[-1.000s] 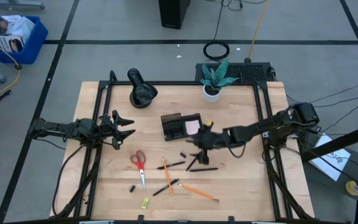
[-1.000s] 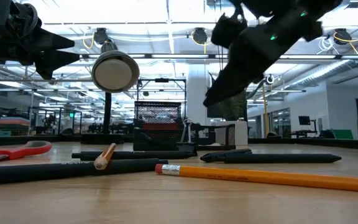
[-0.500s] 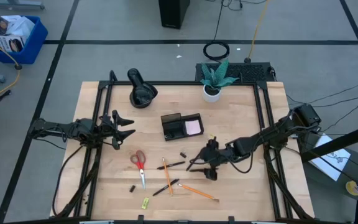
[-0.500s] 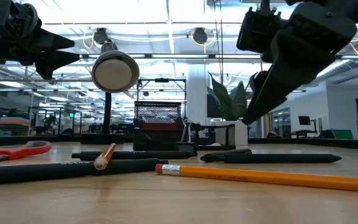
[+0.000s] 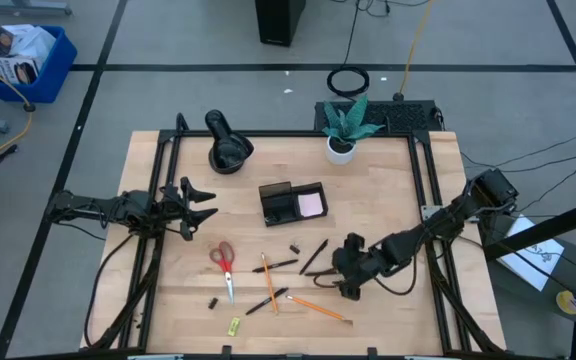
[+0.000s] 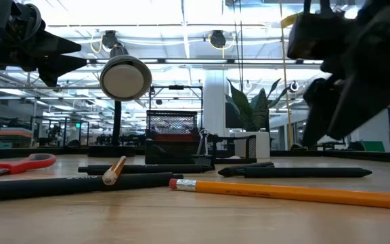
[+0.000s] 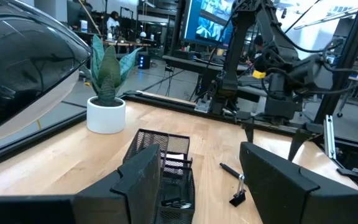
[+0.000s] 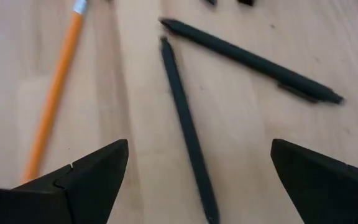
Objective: Pick and place office supplies into organizer
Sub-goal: Put the black pen into the desk organizer
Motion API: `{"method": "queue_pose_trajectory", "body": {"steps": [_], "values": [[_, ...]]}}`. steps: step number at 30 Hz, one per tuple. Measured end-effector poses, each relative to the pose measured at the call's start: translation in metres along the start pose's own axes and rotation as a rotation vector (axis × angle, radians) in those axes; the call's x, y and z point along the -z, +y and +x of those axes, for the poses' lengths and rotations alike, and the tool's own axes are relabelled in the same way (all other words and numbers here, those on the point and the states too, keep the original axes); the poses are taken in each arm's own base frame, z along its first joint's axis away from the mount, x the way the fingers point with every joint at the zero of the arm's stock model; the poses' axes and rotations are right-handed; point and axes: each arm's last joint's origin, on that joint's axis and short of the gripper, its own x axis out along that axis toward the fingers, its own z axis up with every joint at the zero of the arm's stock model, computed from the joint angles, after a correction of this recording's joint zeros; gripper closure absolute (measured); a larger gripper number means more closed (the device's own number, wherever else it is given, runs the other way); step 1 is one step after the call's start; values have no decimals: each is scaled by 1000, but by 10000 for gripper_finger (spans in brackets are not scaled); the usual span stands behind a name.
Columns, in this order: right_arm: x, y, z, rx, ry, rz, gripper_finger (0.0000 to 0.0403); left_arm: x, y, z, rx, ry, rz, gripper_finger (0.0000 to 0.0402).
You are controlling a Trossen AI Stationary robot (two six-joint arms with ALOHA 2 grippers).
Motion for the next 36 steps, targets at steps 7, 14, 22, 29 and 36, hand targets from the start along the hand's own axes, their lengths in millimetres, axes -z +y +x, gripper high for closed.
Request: {"method": "queue_pose_trajectory", "body": {"steps": [7,14,22,29,36], "values": [[16,0,-4,163,15,-61,14,0,0,0,0,0,0,176],[15,4,-4,133,-6,-65,14,0,0,0,0,0,0,176],[9,13,6,49,-68,-6,14,0,0,0,0,0,0,176],[23,11,19,94,2,-79,14,0,0,0,0,0,0,176],[37,3,28,105,-99,-72,14,0,0,0,0,-1,0,176]]}}
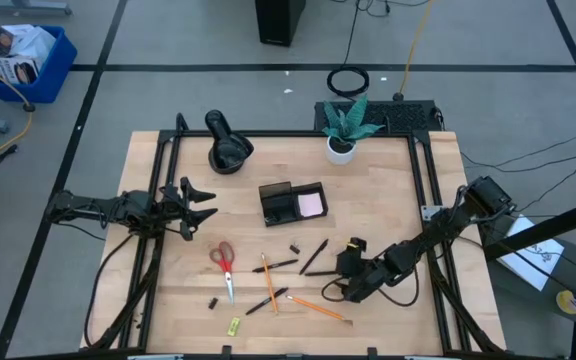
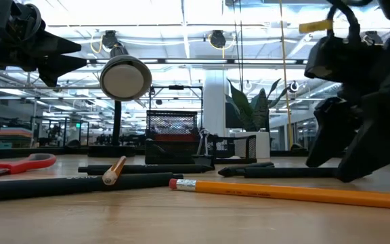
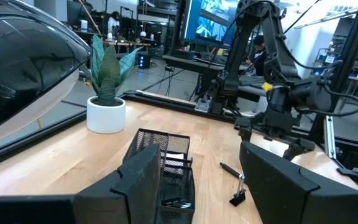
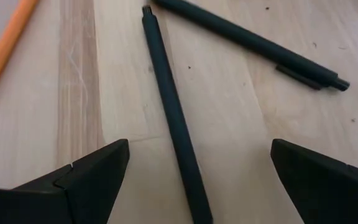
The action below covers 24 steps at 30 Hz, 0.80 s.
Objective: Pick and place office supplies into organizer
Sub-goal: Put the black pen into the desk organizer
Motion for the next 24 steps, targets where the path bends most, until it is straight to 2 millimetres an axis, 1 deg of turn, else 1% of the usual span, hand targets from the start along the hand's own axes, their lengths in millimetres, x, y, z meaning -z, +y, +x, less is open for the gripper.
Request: {"method": "queue_pose_trajectory", "body": {"steps": [5,9,12,14,18,24], "values": [[19,-2,2,-22,-136,-20,14,0,0,0,0,0,0,176],[42,-12,3,-52,-231,-9,14,0,0,0,0,1,0,176],[52,-19,1,-86,-282,8,14,0,0,0,0,0,0,176],[57,-22,0,-93,-307,-13,14,0,0,0,0,0,0,176],[62,-26,2,-88,-343,-34,14,0,0,0,0,0,0,176],[65,-22,14,-85,-391,-22,14,0,0,0,0,0,0,176]]}}
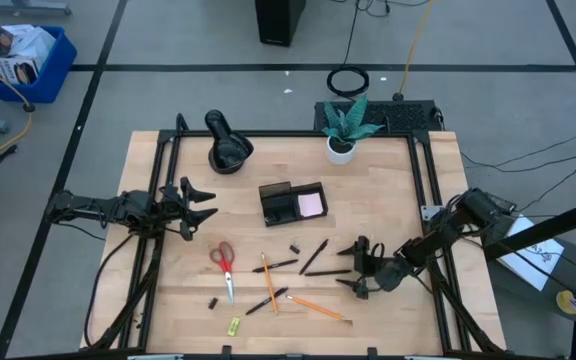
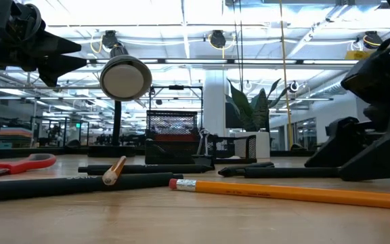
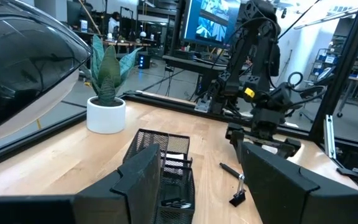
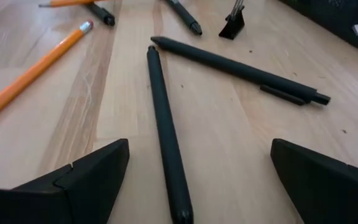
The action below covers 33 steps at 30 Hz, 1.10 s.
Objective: Pick and place office supplies into organizer
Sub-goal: Put the black pen into the desk organizer
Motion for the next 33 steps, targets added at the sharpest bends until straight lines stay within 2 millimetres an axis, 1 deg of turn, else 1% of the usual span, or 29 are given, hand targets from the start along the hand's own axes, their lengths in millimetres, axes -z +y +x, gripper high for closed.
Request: {"method": "queue_pose_trajectory", "body": {"steps": [5,13,28,30,33], "values": [[7,1,7,1,-25,-7,14,0,0,0,0,0,0,176],[14,2,11,7,-50,-8,14,0,0,0,0,0,0,176],[15,2,12,-9,-56,-7,14,0,0,0,0,0,0,176],[16,2,13,-9,-56,3,18,0,0,0,0,0,0,176],[17,2,13,-10,-58,10,36,0,0,0,0,0,0,176]]}}
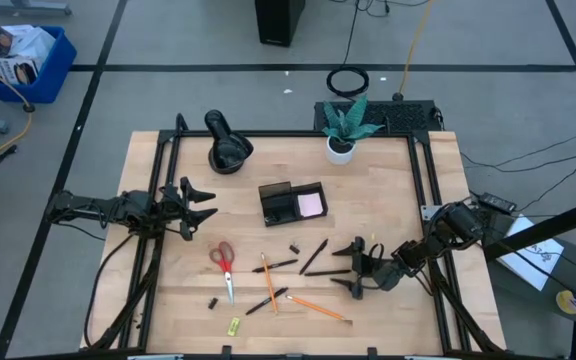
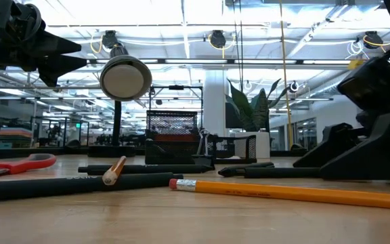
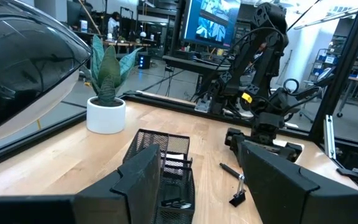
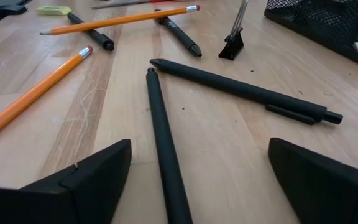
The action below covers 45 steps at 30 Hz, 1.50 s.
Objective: Pick and place office supplies into organizer
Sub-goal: Put the black pen into the desk organizer
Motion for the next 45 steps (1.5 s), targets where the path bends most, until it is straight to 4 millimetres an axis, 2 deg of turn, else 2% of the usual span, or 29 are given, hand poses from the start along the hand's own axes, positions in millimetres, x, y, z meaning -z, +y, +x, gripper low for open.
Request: {"method": "queue_pose_trajectory", "body": {"steps": [9,36,45], "values": [[0,0,0,-11,1,-14,111,0,0,0,0,0,0,176],[1,0,0,-22,16,-14,253,0,0,0,0,0,0,176],[1,0,0,-32,20,-14,289,0,0,0,0,0,0,176]]}}
